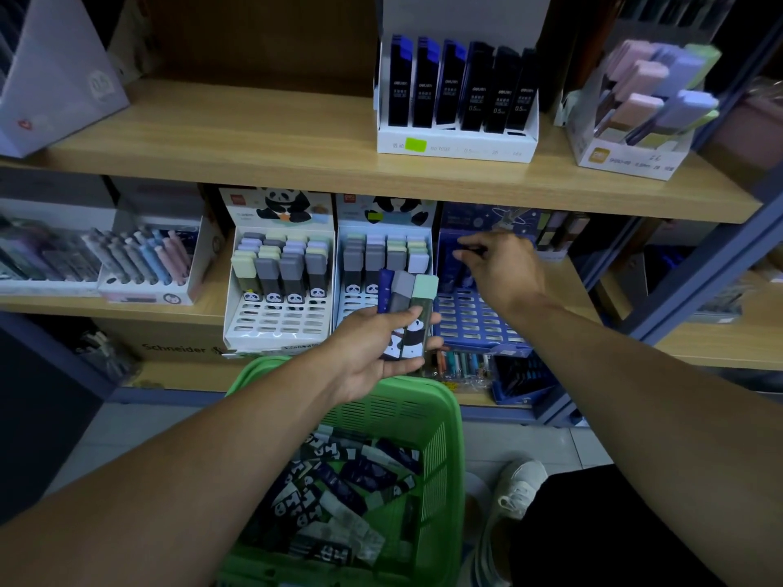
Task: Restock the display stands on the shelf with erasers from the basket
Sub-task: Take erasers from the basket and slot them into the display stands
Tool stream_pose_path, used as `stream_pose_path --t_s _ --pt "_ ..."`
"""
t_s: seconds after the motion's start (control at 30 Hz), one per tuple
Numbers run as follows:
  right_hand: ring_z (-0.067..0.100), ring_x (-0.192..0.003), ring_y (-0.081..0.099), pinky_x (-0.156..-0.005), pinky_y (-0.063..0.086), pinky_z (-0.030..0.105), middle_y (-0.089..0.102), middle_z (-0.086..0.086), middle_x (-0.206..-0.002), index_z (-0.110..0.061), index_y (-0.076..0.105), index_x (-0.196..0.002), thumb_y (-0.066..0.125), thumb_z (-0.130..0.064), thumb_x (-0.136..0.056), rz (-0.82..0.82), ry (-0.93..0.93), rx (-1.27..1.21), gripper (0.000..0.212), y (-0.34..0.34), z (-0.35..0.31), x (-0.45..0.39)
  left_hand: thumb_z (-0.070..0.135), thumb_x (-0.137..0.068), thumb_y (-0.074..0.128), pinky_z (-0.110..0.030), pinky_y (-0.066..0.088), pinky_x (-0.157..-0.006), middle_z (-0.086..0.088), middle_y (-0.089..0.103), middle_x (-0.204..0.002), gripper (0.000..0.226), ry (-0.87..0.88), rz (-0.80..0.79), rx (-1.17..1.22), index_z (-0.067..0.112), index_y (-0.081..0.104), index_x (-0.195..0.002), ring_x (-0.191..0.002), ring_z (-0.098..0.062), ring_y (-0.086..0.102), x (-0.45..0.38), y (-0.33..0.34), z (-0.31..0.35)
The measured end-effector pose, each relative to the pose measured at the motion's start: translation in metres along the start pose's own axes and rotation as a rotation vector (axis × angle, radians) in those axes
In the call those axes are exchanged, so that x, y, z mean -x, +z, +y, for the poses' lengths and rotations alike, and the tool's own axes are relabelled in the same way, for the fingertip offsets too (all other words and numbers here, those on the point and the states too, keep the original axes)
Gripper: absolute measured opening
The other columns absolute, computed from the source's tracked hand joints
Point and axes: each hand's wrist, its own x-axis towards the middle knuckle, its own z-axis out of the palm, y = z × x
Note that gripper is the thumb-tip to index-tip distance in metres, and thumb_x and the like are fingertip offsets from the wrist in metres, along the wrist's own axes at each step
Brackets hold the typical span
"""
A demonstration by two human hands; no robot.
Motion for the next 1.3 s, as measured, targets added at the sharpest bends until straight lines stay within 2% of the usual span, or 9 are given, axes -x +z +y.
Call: stream_pose_path --t_s 0.1,0.2,0.27,0.4,0.53,0.7,0.93,1.1,1.3 --pt "0.013 -0.081 0.068 -0.071 0.055 0.030 0.073 -0.004 -0.097 -0.025 0.073 -0.099 0.064 -0.040 -0.096 -0.151 0.048 -0.301 0.019 -0.006 -0.014 0.010 0.023 -0.100 0.059 -0.025 0.056 -0.057 0.005 0.077 -0.107 0.025 0.025 0.010 0.001 0.013 0.065 -0.122 -0.095 -0.016 0.075 -0.001 -0.002 0.001" --pt "0.016 -0.071 0.068 -0.061 0.056 0.026 0.074 0.006 -0.091 -0.018 0.072 -0.106 0.063 -0.044 -0.095 -0.462 0.169 -0.545 0.029 -0.011 -0.027 0.024 0.022 -0.098 0.061 -0.028 0.057 -0.063 0.007 0.078 -0.094 0.011 0.037 0.027 -0.003 0.017 0.064 -0.108 -0.086 -0.015 0.076 -0.003 -0.002 0.000" --pt "0.018 -0.072 0.069 -0.062 0.056 0.027 0.074 0.008 -0.088 -0.012 0.072 -0.106 0.070 -0.039 -0.091 -0.543 0.192 -0.599 0.031 -0.012 -0.028 0.029 0.019 -0.097 0.064 -0.030 0.058 -0.067 0.009 0.077 -0.080 0.005 0.044 0.048 0.013 0.019 0.060 -0.099 -0.078 -0.015 0.075 -0.004 -0.003 -0.001" --pt "0.019 -0.075 0.071 -0.064 0.056 0.024 0.074 0.007 -0.085 -0.004 0.068 -0.107 0.074 -0.021 -0.090 -0.618 0.275 -0.717 0.025 -0.011 -0.026 0.034 0.020 -0.095 0.067 -0.031 0.060 -0.060 -0.007 0.077 -0.103 0.021 0.008 0.036 0.005 0.011 0.062 -0.114 -0.087 -0.022 0.076 -0.006 -0.002 -0.005" --pt "0.018 -0.076 0.070 -0.069 0.057 0.025 0.073 0.013 -0.093 -0.005 0.066 -0.106 0.066 -0.011 -0.095 -0.492 0.371 -0.878 0.013 -0.018 -0.019 0.031 0.022 -0.103 0.054 -0.041 0.063 -0.072 -0.016 0.075 -0.106 0.026 -0.029 0.041 0.087 0.005 0.064 -0.119 -0.093 -0.029 0.075 -0.009 0.000 -0.006" --pt "0.018 -0.068 0.070 -0.067 0.060 0.025 0.071 0.010 -0.084 -0.009 0.061 -0.102 0.066 -0.008 -0.095 -0.154 0.338 -0.855 0.008 -0.019 -0.009 0.027 0.020 -0.108 0.042 -0.041 0.063 -0.064 -0.015 0.072 -0.113 0.031 -0.006 0.142 0.149 0.002 0.055 -0.129 -0.093 -0.032 0.074 -0.009 -0.005 -0.007" --pt "0.026 -0.077 0.070 -0.073 0.061 0.036 0.066 0.003 -0.087 -0.013 0.059 -0.105 0.066 -0.008 -0.095 -0.198 0.038 -0.697 0.013 0.012 -0.035 0.027 0.014 -0.106 0.046 -0.034 0.061 -0.057 -0.008 0.072 -0.111 0.014 0.096 0.410 0.096 0.014 0.059 -0.101 -0.087 -0.024 0.073 -0.006 -0.033 -0.009" --pt "0.018 -0.085 0.069 -0.073 0.060 0.030 0.065 -0.002 -0.099 -0.020 0.059 -0.108 0.067 -0.018 -0.096 -0.192 -0.129 -0.637 0.014 0.040 -0.078 0.028 0.019 -0.107 0.046 -0.029 0.058 -0.050 -0.011 0.073 -0.109 0.023 0.139 0.544 0.134 0.006 0.062 -0.115 -0.075 -0.020 0.072 -0.002 -0.052 -0.007" --pt "0.024 -0.087 0.066 -0.076 0.057 0.041 0.063 -0.002 -0.097 -0.020 0.058 -0.105 0.067 -0.021 -0.097 -0.218 -0.201 -0.588 0.012 0.072 -0.103 0.025 0.022 -0.106 0.046 -0.025 0.055 -0.044 -0.011 0.072 -0.098 0.025 0.177 0.693 0.233 0.005 0.063 -0.114 -0.074 -0.022 0.068 0.003 -0.074 -0.001"
